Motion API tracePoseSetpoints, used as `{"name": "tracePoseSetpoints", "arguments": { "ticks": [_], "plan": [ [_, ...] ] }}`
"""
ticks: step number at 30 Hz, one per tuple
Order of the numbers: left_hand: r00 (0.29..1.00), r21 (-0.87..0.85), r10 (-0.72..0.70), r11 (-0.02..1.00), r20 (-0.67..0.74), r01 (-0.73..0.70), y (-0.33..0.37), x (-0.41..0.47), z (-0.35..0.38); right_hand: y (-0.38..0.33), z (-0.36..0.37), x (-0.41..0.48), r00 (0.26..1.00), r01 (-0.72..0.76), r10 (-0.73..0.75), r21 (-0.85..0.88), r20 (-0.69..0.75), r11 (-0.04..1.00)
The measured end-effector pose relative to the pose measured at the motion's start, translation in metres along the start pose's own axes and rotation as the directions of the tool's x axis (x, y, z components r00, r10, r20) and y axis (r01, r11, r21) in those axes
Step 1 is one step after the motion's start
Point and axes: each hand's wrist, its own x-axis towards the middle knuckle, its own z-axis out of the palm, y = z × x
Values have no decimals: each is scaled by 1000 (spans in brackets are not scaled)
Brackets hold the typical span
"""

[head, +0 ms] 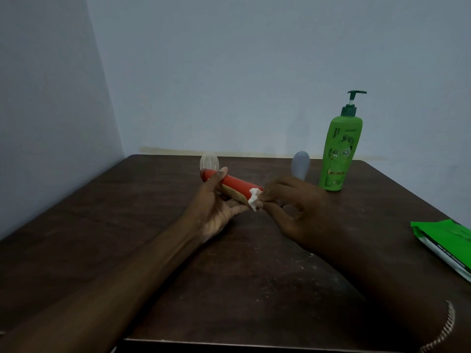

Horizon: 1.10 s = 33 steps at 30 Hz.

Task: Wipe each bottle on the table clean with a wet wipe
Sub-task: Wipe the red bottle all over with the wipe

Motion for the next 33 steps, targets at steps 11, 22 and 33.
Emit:
{"name": "tracePoseSetpoints", "arguments": {
  "ticks": [11,22,33],
  "plan": [
    [1000,-16,6,1000,-10,-6,1,1,-1,-1,-2,1,995,-9,13,36,-100,999],
    [999,-16,24,1000,-44,-25,1,-5,2,-5,6,1,998,15,-10,-86,61,996],
    [998,-12,41,999,-47,-42,3,-2,0,-3,-3,-1,996,-24,20,-47,-87,999]
  ]
}}
